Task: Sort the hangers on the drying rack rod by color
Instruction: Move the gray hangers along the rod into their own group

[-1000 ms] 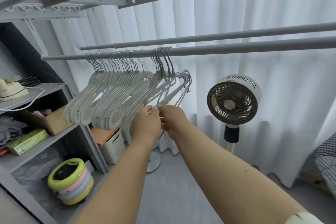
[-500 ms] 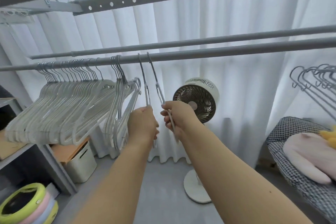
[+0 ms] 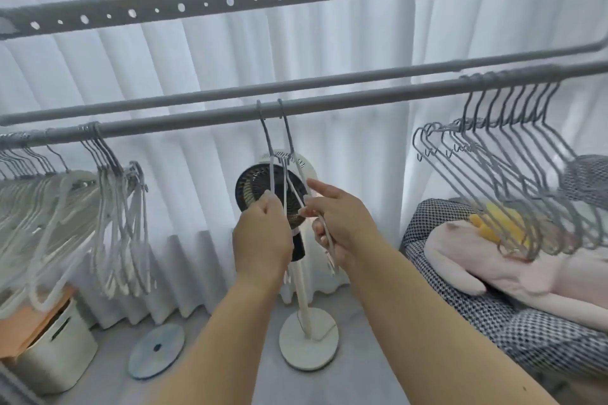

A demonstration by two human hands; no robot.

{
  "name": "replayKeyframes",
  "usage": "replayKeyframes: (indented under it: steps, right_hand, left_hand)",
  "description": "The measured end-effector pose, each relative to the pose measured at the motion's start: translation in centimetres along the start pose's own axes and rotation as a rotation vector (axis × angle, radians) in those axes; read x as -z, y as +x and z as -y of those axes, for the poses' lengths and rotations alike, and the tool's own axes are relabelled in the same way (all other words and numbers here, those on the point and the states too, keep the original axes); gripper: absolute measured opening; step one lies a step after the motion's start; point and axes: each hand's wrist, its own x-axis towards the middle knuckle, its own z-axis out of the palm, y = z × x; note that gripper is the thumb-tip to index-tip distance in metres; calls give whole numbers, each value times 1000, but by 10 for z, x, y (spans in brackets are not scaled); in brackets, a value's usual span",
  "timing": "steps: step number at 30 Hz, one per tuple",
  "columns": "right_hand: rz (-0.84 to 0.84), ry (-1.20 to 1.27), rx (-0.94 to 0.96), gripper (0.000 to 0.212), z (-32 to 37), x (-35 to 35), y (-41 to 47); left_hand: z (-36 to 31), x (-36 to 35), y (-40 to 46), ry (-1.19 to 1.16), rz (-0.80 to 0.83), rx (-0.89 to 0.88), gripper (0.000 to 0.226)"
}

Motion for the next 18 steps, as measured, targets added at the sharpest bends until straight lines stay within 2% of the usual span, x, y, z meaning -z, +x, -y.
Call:
replayKeyframes:
  steps: [3, 11, 18]
  right_hand:
    - [-39, -14, 25, 25, 9, 28, -3]
    - [-156, 18, 73, 44, 32, 91, -12]
    - [-216, 14, 95, 42, 48, 124, -20]
  left_hand:
    - [-8, -27, -11, 6, 55, -38, 45]
    - [-36, -79, -39, 70, 158, -111, 44]
    - [-49, -114, -48, 88, 228, -148, 47]
